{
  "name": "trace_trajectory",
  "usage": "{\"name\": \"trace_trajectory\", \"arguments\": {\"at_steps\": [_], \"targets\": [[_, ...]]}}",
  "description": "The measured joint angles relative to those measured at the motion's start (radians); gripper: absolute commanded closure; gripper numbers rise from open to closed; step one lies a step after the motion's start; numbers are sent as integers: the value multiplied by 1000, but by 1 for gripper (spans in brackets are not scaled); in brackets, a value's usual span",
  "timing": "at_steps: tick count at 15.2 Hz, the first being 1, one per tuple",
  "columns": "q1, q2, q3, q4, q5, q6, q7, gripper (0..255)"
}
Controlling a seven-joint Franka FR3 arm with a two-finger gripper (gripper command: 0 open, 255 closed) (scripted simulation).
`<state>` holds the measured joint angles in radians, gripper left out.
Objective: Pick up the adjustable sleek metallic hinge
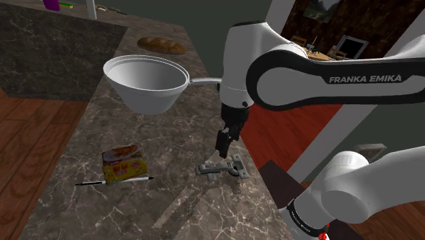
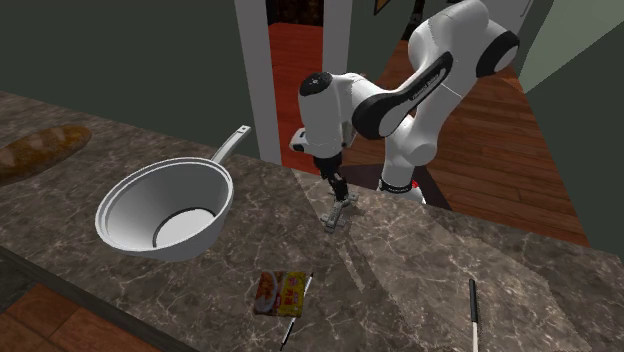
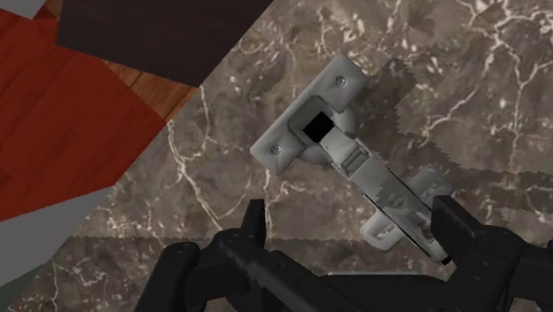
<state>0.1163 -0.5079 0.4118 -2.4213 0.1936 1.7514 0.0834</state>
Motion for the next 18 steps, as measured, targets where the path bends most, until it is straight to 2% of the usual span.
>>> {"name": "trace_trajectory", "arguments": {"at_steps": [5,13,14,18], "targets": [[21,148,107,36,-14,70,80,0],[24,219,144,-15,-24,183,108,0],[23,220,145,-19,-24,189,108,255],[23,222,145,-22,-25,194,108,255]]}}
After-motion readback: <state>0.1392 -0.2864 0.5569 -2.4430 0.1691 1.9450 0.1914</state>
